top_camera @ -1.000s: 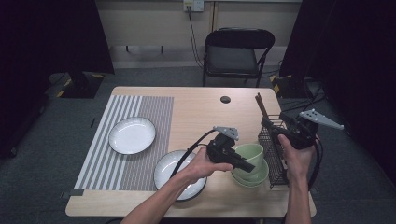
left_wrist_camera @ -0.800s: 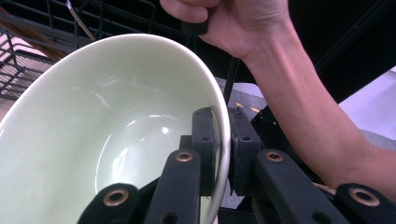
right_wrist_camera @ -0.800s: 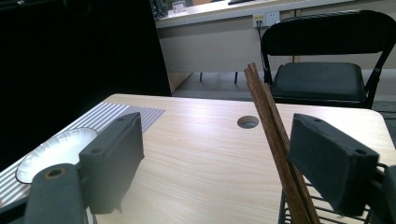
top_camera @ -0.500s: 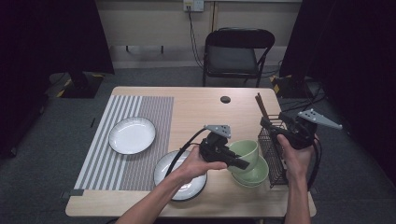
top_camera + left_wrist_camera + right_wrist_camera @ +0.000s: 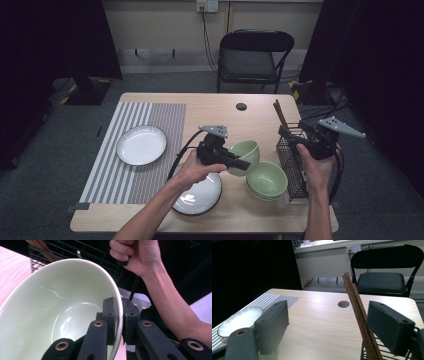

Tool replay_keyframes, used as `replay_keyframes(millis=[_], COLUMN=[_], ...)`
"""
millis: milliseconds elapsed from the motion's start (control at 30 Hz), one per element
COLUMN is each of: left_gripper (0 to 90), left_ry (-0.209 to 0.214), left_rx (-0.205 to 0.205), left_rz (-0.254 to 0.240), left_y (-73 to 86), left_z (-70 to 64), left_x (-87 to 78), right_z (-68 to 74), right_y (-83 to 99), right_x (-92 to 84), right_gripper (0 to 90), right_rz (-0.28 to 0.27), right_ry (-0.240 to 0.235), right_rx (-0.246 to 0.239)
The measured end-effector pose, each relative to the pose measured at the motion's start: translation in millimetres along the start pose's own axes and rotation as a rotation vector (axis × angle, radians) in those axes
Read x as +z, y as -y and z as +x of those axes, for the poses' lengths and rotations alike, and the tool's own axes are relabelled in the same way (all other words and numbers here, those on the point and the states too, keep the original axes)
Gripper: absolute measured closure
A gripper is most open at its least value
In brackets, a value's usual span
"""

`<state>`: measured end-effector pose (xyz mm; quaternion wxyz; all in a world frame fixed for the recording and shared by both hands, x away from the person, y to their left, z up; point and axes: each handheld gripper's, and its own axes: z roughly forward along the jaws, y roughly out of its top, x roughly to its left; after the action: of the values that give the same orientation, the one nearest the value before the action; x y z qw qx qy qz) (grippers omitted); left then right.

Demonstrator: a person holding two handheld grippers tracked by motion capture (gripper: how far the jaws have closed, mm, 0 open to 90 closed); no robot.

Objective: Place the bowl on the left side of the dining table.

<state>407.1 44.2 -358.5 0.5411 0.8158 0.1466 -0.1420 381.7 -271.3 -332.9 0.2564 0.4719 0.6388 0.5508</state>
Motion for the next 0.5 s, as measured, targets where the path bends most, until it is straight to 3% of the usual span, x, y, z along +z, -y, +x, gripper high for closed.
replay_keyframes(millis=[200, 500], left_gripper=[83.2, 83.2], left_ry=[-0.052, -0.115], left_rx=[-0.024, -0.039], left_rz=[-0.003, -0.049], left_y=[5.4, 10.9], left_z=[6.7, 14.3], left_x=[-21.3, -54.6], right_z=[1.2, 3.0], right_y=[1.4, 1.6], right_x=[3.2, 5.6], right_gripper=[17.1, 17.2], right_rz=[0.011, 0.020], right_ry=[-0.001, -0.003], right_rx=[-0.007, -0.007])
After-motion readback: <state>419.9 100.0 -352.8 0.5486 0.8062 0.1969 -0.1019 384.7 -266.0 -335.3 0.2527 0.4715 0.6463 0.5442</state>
